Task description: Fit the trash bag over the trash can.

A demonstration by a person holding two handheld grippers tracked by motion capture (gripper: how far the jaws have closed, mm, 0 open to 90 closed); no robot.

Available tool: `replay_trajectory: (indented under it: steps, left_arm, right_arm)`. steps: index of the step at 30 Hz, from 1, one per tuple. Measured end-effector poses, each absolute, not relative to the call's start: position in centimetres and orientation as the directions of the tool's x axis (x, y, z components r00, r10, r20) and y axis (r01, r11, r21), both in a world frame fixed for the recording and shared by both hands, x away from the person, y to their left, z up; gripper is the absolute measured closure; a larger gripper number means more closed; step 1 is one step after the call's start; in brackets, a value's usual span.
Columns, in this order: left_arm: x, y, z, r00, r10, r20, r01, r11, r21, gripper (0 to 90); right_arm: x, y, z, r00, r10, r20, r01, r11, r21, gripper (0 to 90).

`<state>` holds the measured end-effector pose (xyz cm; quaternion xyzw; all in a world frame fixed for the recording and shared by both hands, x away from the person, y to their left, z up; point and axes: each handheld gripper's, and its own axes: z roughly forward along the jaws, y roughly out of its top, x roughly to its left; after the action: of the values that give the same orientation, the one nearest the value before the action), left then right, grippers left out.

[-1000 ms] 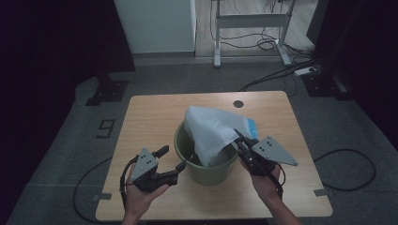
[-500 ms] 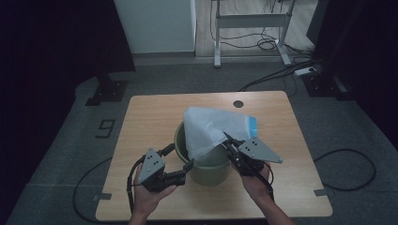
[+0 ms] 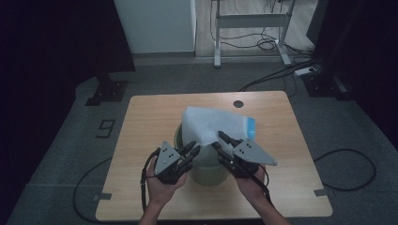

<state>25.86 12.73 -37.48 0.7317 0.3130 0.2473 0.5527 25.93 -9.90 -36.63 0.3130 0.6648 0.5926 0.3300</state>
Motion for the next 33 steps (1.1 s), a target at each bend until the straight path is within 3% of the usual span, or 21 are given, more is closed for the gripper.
replay_trajectory:
  steps: [2, 5, 11, 19, 27, 33]
  left_arm:
    - [25.8, 13.0, -37.5, 0.679, 0.734, 0.008, 0.180, -0.176, 0.968, 89.4]
    - [25.7, 13.6, -37.4, 0.657, 0.753, -0.009, 0.183, -0.148, 0.972, 90.0]
    - [25.5, 14.6, -37.1, 0.622, 0.781, -0.059, 0.190, -0.077, 0.979, 90.0]
    - [25.7, 15.7, -37.1, 0.607, 0.787, -0.111, 0.207, -0.022, 0.978, 90.0]
    - [25.7, 16.3, -37.2, 0.598, 0.792, -0.123, 0.206, -0.003, 0.979, 90.0]
    - [25.8, 16.7, -37.2, 0.593, 0.794, -0.133, 0.210, 0.007, 0.978, 90.0]
  right_arm:
    - [24.0, -10.0, -37.7, -0.553, 0.827, -0.098, -0.007, 0.113, 0.994, 35.2]
    - [21.8, -10.7, -39.0, -0.553, 0.827, -0.104, -0.036, 0.101, 0.994, 29.8]
    - [19.4, -11.9, -42.0, -0.479, 0.869, -0.125, -0.036, 0.123, 0.992, 26.0]
    - [19.8, -14.2, -44.8, -0.392, 0.920, -0.015, 0.060, 0.042, 0.997, 22.8]
    - [20.6, -14.0, -47.0, -0.393, 0.918, 0.051, 0.145, 0.007, 0.989, 17.8]
    - [20.9, -13.1, -47.1, -0.432, 0.899, 0.076, 0.148, -0.012, 0.989, 13.7]
